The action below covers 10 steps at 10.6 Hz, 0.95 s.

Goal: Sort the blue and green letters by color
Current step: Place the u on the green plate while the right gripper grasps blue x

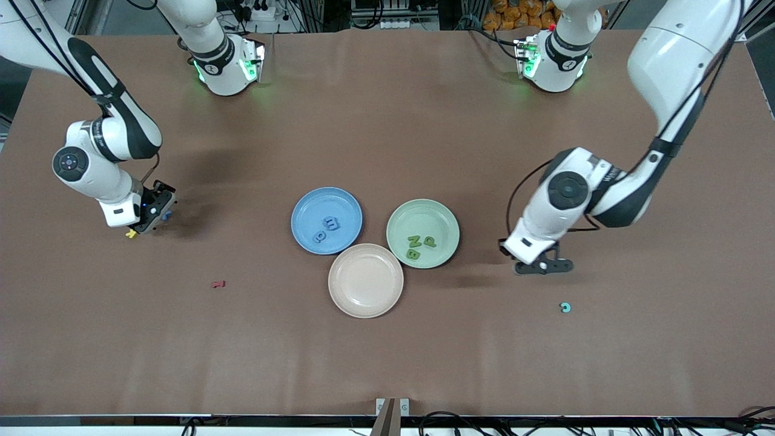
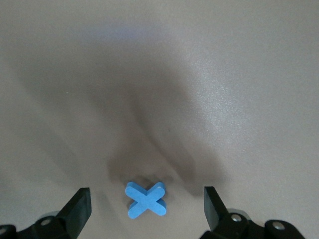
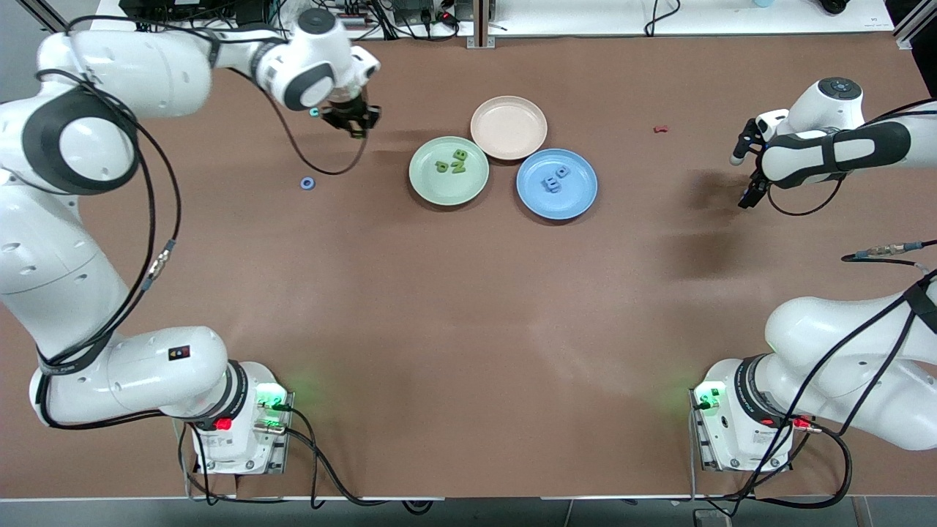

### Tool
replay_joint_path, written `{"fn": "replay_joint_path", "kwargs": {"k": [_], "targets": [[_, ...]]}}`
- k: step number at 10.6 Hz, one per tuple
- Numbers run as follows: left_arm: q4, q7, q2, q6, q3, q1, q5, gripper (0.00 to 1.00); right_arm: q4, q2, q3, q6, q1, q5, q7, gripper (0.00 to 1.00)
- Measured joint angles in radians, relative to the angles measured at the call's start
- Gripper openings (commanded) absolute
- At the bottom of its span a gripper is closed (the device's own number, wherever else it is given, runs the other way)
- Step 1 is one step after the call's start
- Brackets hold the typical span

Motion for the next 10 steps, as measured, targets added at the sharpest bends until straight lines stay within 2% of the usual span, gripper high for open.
{"fn": "replay_joint_path", "kwargs": {"k": [4,5,6,7,8,10], "targets": [[0.076,-0.270,0.041,0.000,0.006,-0.227,0.000,0.00,0.000,0.023,-0.026,0.033,-0.001,-0.031,0.000,1.00],[0.105,-0.302,0.062,-0.001,0.010,-0.260,0.000,0.00,0.001,0.025,-0.026,0.034,-0.001,-0.031,0.000,0.81],[0.129,-0.315,0.082,-0.001,0.014,-0.280,0.000,0.08,0.002,0.027,-0.026,0.035,-0.001,-0.031,0.000,0.40],[0.149,-0.317,0.100,-0.001,0.016,-0.289,0.000,0.46,0.004,0.029,-0.026,0.035,-0.001,-0.032,0.000,0.07],[0.167,-0.317,0.114,0.000,0.016,-0.292,0.000,0.99,0.008,0.029,-0.026,0.037,-0.001,-0.034,0.000,0.00],[0.193,-0.331,0.124,0.000,0.016,-0.307,0.000,1.00,0.015,0.026,-0.025,0.038,-0.002,-0.034,0.000,0.00]]}}
